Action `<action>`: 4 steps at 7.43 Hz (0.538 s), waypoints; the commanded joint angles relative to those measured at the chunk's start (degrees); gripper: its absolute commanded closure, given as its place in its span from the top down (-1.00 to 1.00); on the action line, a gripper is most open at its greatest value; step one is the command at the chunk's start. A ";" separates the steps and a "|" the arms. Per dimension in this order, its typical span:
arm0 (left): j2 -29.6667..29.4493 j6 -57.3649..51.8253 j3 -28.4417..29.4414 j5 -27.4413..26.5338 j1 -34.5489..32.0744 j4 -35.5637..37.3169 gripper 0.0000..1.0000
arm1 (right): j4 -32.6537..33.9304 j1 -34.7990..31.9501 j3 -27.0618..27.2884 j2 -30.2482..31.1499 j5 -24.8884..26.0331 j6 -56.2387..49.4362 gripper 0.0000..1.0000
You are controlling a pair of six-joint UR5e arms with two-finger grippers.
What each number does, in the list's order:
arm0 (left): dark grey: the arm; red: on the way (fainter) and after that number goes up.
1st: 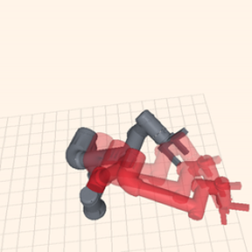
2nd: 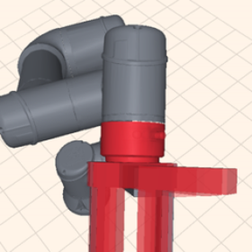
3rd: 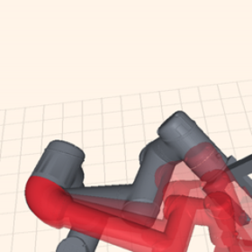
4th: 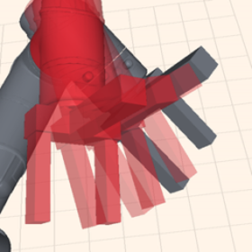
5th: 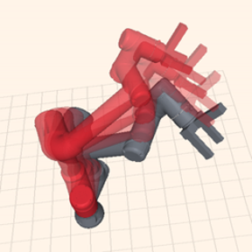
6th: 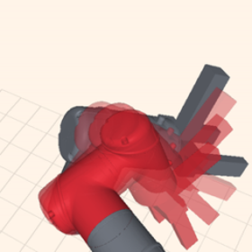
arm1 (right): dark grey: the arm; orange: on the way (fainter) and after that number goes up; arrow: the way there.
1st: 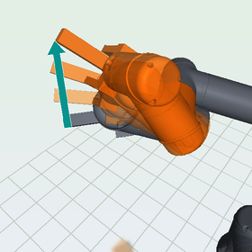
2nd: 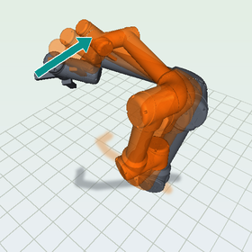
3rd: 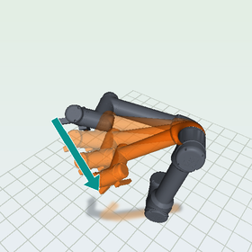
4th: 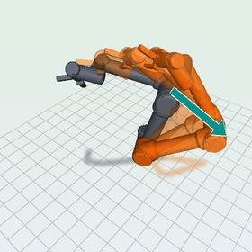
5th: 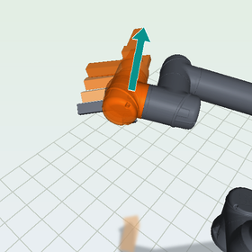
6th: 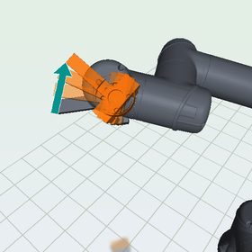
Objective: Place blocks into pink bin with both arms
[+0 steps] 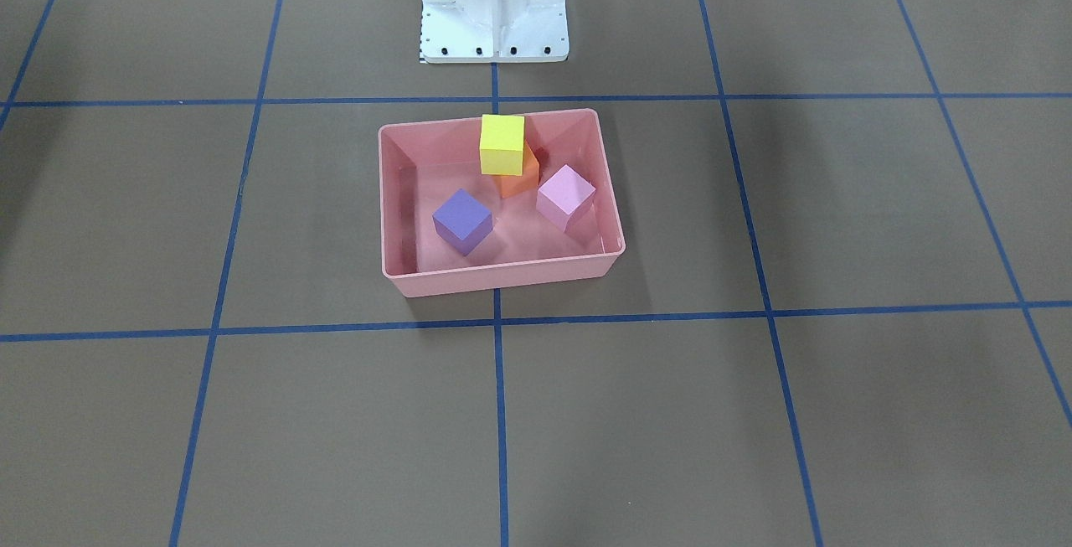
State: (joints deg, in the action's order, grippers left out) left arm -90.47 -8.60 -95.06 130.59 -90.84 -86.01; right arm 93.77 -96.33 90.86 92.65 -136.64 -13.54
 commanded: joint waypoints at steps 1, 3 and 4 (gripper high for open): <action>0.03 0.26 -0.13 0.01 0.14 -0.04 0.99 | -2.52 0.00 2.55 0.78 -0.12 6.99 1.00; 0.11 0.26 -0.21 0.01 0.14 -0.04 0.99 | -11.21 1.31 2.48 3.23 -0.38 13.68 1.00; 0.11 0.26 -0.30 0.01 0.14 -0.04 0.99 | -12.20 1.75 2.48 3.24 -0.47 14.93 1.00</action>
State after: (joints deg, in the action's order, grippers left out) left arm -90.37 -8.35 -95.28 130.60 -90.71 -86.04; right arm 84.33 -95.29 93.26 95.34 -136.98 -1.56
